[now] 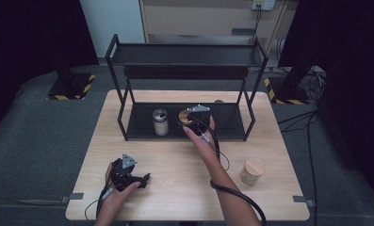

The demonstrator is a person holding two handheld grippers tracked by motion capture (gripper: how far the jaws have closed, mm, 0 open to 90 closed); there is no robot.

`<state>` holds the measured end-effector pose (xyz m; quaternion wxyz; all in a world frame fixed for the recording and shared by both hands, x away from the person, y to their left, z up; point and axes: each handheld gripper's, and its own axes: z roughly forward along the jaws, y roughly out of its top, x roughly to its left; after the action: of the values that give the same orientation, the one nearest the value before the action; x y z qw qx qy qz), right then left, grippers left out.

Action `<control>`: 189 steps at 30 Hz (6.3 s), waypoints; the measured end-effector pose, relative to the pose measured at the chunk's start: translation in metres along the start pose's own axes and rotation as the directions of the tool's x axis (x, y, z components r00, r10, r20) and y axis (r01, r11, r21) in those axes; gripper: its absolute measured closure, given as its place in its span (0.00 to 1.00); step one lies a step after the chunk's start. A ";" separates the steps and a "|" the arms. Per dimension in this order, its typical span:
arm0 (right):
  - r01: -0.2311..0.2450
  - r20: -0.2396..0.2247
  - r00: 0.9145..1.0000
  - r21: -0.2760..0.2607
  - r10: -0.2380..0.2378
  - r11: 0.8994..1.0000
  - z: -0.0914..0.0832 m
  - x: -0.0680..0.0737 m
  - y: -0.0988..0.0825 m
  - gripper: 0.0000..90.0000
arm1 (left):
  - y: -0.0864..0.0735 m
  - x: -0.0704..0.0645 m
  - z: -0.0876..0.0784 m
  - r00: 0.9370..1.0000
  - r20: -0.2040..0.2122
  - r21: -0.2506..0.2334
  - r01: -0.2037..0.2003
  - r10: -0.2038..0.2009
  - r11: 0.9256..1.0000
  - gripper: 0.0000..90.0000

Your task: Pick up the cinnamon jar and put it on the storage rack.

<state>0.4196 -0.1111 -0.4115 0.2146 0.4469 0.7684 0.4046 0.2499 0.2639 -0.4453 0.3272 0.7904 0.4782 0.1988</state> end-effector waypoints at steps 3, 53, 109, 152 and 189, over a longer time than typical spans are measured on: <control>0.001 0.001 1.000 -0.003 -0.001 1.000 -0.002 0.000 0.000 0.08 | 0.000 0.000 0.000 1.000 0.000 0.000 0.000 0.000 1.000 0.00; 0.062 -0.031 0.998 -0.025 -0.063 0.998 -0.072 0.004 -0.004 0.04 | 0.000 0.000 0.000 1.000 0.000 0.001 0.002 -0.002 1.000 0.00; 0.045 -0.041 0.998 -0.052 -0.047 0.998 -0.156 -0.028 -0.027 0.04 | 0.000 0.000 0.001 1.000 0.001 0.001 0.003 -0.003 1.000 0.00; -0.005 0.038 0.999 -0.062 0.007 0.998 -0.213 -0.064 -0.061 0.04 | 0.000 -0.001 0.000 1.000 -0.002 0.000 0.003 -0.003 1.000 0.00; -0.058 0.105 0.993 -0.042 0.062 0.997 -0.235 -0.076 -0.100 0.04 | 0.000 -0.001 0.000 1.000 -0.003 -0.001 0.004 -0.004 1.000 0.00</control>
<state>0.2447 -0.3049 -0.3593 0.2516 0.4864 0.7341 0.4014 0.2497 0.2627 -0.4455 0.3272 0.7890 0.4802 0.1996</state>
